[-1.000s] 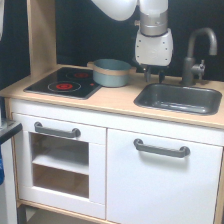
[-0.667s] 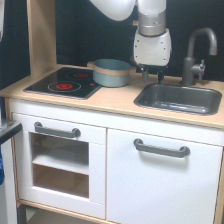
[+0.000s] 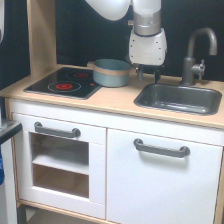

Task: Place the pot in the sink

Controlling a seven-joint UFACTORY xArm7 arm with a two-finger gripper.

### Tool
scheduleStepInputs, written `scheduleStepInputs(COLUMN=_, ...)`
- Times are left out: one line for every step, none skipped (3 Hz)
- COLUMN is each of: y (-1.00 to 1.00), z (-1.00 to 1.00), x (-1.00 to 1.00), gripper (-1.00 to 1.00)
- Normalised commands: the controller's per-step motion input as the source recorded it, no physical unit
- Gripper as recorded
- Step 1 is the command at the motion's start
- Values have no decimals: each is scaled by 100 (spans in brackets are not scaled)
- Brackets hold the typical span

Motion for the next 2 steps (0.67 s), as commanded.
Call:
scheduleStepInputs(y=-9, z=54, x=-27, gripper=100)
scheduleStepInputs(y=-8, z=53, x=-27, gripper=100)
